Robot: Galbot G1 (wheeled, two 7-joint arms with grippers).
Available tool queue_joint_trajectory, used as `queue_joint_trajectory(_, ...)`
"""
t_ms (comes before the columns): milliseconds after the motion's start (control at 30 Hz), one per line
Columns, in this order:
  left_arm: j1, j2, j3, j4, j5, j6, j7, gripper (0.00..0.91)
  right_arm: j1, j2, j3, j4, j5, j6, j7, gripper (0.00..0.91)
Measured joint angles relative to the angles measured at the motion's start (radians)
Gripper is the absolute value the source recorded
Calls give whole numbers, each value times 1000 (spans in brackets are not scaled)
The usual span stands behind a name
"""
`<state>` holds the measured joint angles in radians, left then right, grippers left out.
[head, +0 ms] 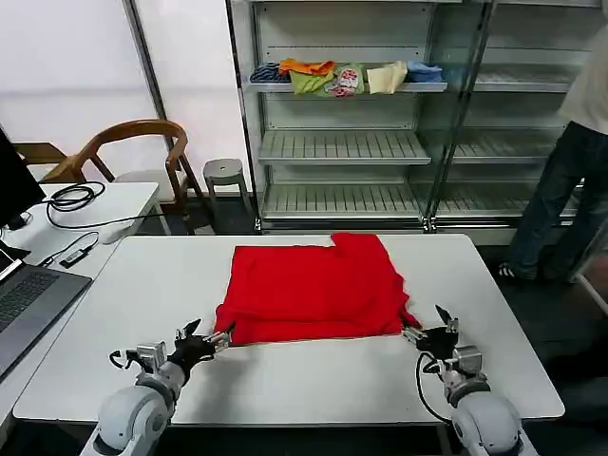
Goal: Fold and organize the clothes.
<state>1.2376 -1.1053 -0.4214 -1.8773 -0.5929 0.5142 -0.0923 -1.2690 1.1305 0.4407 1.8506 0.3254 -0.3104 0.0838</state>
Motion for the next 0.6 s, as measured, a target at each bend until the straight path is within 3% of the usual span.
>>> queue_joint_trajectory(567, -1, -2, 7, 16, 12, 48, -54, 907, 42, 18, -38, -39, 8, -34, 21, 907)
queue_joint_trajectory(600, -1, -1, 7, 18, 12, 49, -54, 141, 45, 19, -42, -42, 8, -36, 22, 796)
